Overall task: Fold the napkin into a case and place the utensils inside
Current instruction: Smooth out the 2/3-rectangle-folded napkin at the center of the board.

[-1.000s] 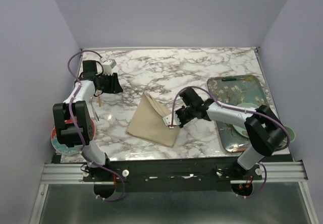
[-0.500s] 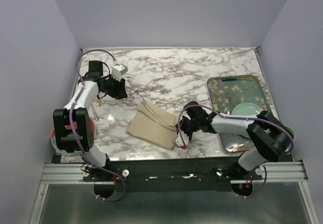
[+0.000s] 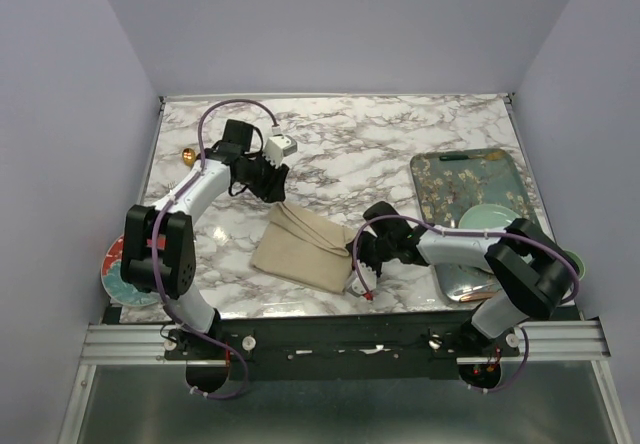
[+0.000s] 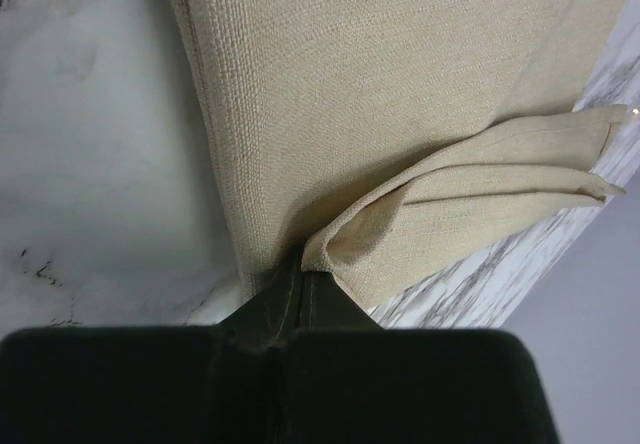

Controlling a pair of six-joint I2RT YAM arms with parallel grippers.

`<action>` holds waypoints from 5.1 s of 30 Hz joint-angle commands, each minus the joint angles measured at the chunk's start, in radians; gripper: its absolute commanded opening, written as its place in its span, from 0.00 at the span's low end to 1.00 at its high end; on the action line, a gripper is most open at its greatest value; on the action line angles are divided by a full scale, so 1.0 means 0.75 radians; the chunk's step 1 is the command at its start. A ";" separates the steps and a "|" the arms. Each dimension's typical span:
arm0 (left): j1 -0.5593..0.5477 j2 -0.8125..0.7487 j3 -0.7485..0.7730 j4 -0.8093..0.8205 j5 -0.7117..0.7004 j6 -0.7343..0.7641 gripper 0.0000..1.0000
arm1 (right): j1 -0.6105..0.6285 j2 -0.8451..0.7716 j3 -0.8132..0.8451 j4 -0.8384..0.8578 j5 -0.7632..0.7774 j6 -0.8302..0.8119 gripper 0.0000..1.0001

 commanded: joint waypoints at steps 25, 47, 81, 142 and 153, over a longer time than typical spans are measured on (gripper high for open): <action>0.009 0.118 -0.082 -0.042 -0.089 -0.386 0.03 | -0.067 -0.022 0.034 0.005 0.036 0.053 0.01; 0.230 -0.075 -0.140 0.099 0.104 -0.503 0.55 | -0.092 -0.057 -0.040 0.042 -0.064 -0.028 0.01; 0.111 0.095 -0.174 0.115 -0.111 -0.660 0.49 | -0.106 -0.094 -0.074 0.065 -0.095 -0.020 0.01; 0.093 0.095 -0.318 -0.065 -0.036 -0.681 0.00 | -0.159 -0.315 0.435 -0.543 -0.134 1.882 0.46; 0.083 0.069 -0.334 -0.056 -0.025 -0.687 0.00 | -0.194 0.002 0.535 -0.584 -0.062 2.394 0.48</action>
